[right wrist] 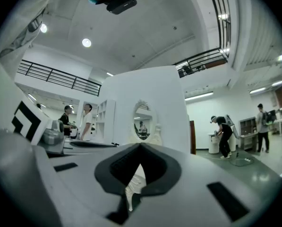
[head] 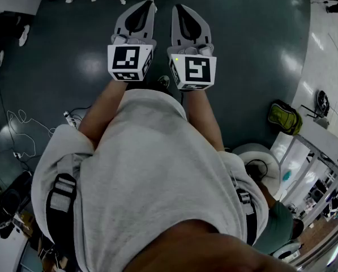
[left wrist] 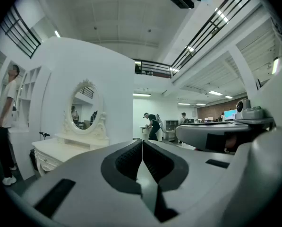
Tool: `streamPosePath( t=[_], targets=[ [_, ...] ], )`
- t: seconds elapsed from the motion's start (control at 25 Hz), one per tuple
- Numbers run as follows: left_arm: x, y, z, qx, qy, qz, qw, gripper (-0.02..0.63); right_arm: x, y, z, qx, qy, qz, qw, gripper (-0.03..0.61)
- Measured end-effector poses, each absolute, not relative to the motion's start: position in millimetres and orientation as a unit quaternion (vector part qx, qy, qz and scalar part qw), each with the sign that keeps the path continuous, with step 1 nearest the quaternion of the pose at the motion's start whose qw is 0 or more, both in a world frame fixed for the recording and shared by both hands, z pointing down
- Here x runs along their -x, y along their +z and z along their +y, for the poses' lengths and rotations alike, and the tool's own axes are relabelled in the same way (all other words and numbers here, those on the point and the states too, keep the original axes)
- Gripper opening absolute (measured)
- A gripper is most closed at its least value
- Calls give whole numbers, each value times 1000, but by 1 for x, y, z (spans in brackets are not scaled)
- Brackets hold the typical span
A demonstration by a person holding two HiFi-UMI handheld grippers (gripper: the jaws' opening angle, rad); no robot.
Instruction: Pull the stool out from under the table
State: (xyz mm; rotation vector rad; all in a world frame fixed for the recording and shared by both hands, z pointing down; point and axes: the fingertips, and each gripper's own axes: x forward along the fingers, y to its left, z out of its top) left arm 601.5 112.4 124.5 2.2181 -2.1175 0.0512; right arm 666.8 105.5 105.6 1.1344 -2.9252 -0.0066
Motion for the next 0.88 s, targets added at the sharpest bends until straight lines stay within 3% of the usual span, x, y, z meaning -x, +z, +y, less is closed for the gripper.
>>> streamPosePath(
  t=[0.44,0.88],
  targets=[
    [-499,141,150,-642,20,-764,57,9,-566,119,122,-260,22,-965,-8,14],
    [-302,158,222,-518,4,-852,81,9,-357,133,188,-83,11,-996,19,14]
  ],
)
